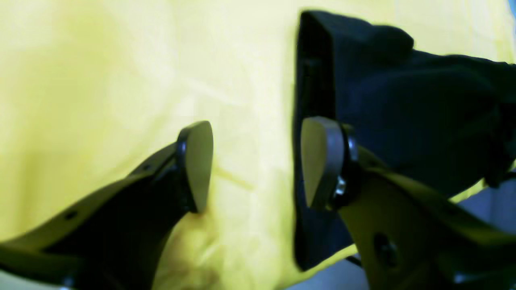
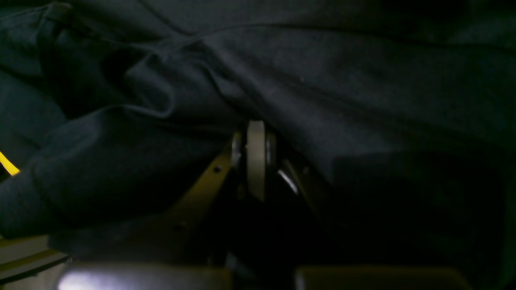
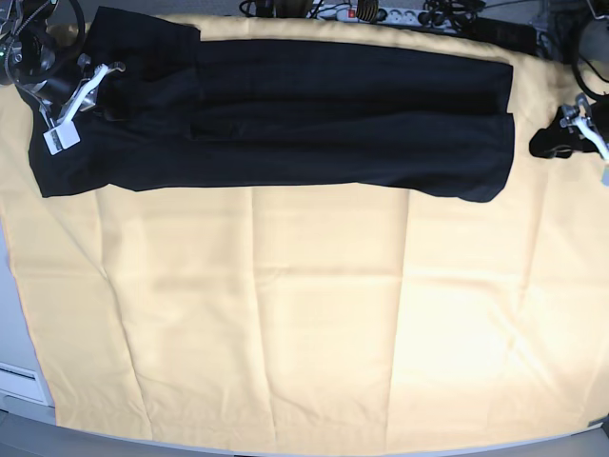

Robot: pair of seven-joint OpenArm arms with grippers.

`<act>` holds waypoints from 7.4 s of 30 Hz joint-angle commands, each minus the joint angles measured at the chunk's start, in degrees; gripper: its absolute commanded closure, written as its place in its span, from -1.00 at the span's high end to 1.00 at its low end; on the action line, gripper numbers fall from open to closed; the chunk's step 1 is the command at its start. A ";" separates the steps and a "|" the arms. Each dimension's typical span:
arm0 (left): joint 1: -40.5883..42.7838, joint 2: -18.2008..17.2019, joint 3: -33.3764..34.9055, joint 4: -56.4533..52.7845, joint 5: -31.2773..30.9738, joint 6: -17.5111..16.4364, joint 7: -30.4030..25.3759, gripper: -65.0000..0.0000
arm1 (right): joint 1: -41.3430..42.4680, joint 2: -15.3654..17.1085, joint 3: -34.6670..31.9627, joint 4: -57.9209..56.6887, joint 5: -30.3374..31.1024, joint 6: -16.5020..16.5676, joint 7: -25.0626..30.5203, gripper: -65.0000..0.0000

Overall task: Fold the T-shirt properly
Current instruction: 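Move the left gripper to the shirt's end and grasp it, then hold both shirt ends and adjust the left gripper's grip on the end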

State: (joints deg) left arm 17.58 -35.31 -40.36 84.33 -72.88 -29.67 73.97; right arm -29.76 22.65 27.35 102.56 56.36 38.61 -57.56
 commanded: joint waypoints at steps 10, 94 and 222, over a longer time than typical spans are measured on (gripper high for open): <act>0.98 4.92 -0.55 0.68 -1.88 -0.35 -0.42 0.09 | 0.09 0.83 0.37 0.55 0.79 -0.04 0.98 -1.00; 0.83 6.56 -8.55 0.70 -10.86 -6.58 -1.95 0.09 | 0.09 0.83 0.37 0.55 0.39 -0.26 0.85 -1.00; 0.68 9.38 -1.07 12.44 -12.12 -7.19 2.64 -1.00 | 3.10 0.83 0.37 -11.89 -15.89 -7.08 11.89 -1.00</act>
State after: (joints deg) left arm 18.46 -24.86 -40.91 95.90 -83.18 -36.51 77.38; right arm -25.98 22.98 27.70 91.26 44.49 33.08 -41.10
